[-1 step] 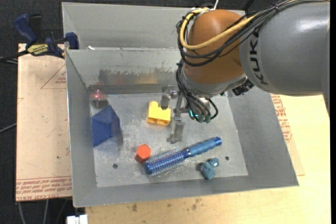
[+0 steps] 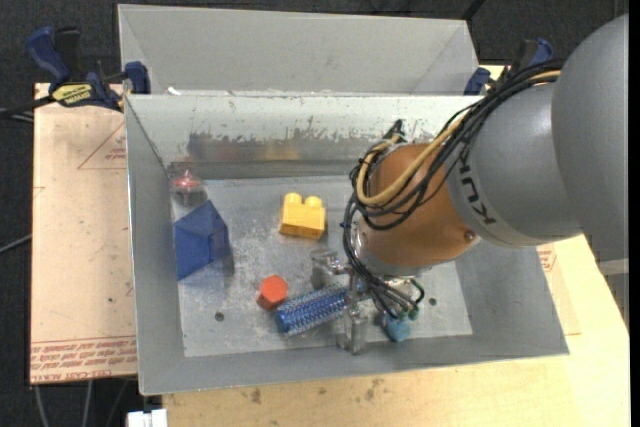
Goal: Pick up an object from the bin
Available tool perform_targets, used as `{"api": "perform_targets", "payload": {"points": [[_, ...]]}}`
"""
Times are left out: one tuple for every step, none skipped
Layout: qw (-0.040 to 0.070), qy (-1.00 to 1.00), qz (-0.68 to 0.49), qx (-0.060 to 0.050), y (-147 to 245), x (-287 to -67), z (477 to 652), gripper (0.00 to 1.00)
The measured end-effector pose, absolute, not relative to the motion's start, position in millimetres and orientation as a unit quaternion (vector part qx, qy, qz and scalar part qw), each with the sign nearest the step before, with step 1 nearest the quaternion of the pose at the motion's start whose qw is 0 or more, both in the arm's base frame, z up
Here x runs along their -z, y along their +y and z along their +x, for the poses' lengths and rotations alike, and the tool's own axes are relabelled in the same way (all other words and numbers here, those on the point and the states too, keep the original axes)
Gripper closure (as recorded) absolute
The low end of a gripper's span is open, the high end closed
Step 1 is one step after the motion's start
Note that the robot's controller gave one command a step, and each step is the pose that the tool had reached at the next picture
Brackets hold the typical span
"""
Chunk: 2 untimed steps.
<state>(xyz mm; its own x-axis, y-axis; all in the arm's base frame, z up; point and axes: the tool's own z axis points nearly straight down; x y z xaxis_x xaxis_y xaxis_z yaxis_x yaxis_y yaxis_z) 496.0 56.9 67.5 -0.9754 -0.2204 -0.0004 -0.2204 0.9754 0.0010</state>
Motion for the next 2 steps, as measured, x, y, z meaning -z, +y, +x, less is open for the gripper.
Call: {"api": "perform_targets", "payload": {"points": [[0.002,0.989,-0.15,-0.001,71.0,-100.8,497.6,0.0],[0.001,0.983,-0.182,-0.001,75.6,-99.7,501.6,0.0]]}}
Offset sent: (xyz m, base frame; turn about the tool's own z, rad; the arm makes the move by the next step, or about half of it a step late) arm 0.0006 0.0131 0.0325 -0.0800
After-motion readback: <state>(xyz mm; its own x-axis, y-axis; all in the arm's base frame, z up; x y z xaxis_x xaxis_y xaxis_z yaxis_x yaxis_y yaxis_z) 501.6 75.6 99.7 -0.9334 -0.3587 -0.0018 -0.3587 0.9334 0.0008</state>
